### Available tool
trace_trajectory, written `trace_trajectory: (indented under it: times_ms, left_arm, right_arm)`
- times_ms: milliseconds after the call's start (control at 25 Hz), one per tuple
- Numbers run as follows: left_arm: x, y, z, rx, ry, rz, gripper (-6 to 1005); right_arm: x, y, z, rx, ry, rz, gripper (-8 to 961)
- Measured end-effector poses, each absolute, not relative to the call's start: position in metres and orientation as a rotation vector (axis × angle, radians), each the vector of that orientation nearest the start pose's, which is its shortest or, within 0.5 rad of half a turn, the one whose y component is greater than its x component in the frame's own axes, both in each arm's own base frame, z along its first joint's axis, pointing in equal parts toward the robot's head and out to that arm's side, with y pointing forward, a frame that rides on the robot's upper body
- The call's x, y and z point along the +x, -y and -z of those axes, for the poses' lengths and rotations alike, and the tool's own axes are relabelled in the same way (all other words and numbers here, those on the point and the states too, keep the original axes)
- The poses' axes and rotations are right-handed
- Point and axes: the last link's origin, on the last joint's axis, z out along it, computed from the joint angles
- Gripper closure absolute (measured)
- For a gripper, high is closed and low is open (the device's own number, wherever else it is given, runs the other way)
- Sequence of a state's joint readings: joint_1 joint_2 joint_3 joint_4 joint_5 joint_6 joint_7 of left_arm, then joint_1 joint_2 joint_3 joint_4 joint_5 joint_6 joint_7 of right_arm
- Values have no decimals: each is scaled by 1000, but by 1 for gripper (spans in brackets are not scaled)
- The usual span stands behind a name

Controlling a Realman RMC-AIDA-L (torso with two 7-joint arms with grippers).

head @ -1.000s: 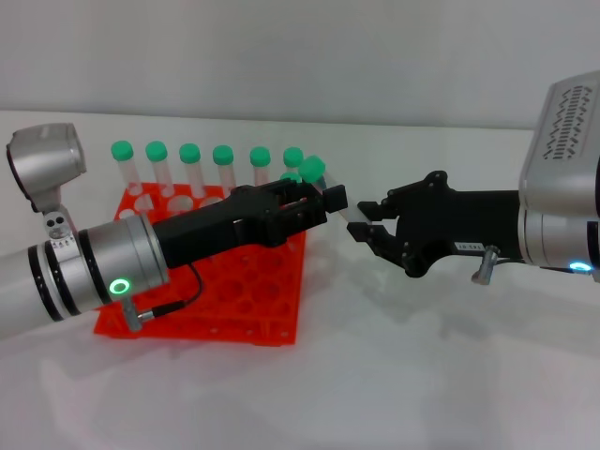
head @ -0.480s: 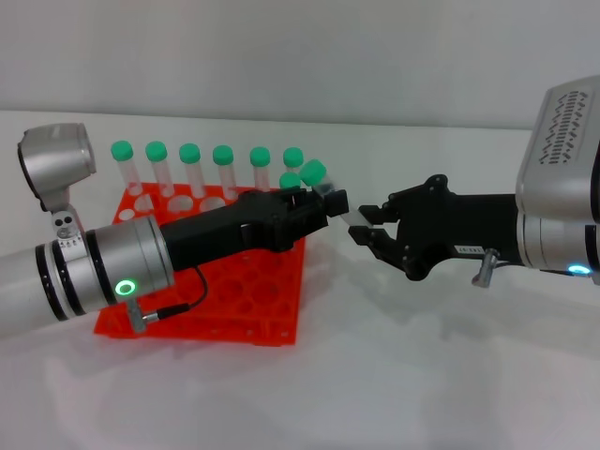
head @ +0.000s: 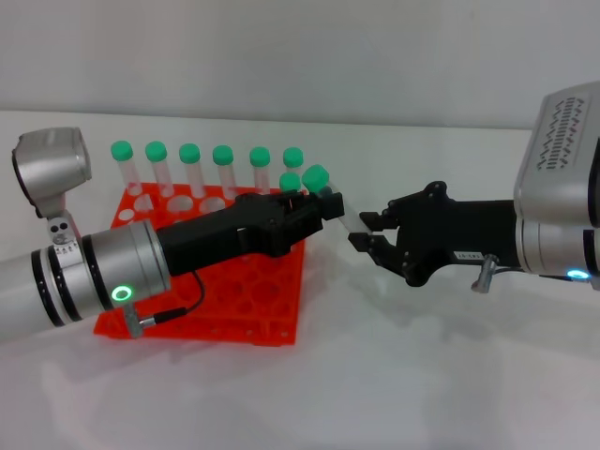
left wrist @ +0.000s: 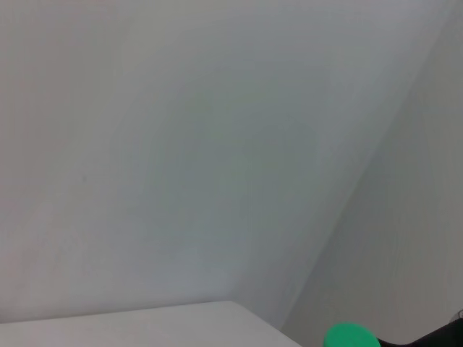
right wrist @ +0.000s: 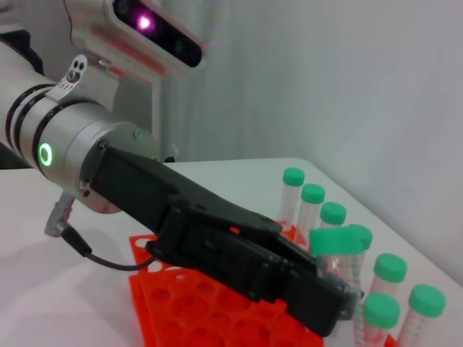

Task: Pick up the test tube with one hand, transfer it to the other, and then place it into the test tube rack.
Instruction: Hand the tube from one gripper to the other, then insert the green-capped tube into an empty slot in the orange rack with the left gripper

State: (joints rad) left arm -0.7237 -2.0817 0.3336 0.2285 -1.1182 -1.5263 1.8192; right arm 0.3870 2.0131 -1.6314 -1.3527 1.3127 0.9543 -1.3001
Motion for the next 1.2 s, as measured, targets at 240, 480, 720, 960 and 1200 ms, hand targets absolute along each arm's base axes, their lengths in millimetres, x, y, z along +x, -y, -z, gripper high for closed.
trace_trajectory:
  times_ms: [240, 480, 720, 960, 1200]
  left_arm:
    - [-216, -348, 41, -2562, 884, 1188, 804]
    - [-218, -349, 40, -2559, 877, 1184, 804]
    - [-218, -349, 27, -2570, 831, 1198, 805]
    - [-237, -349, -8, -2531, 824, 1124, 805]
    - [-242, -353, -34, -2558, 865, 937, 805]
  right_arm:
    - [142, -349, 29, -2695, -166, -340, 602]
    - [146, -350, 28, -2686, -188, -337, 553]
    - [164, -358, 15, -2620, -266, -331, 425]
    - [192, -363, -3, -2531, -369, -324, 131]
    - [207, -362, -1, -2519, -422, -304, 79]
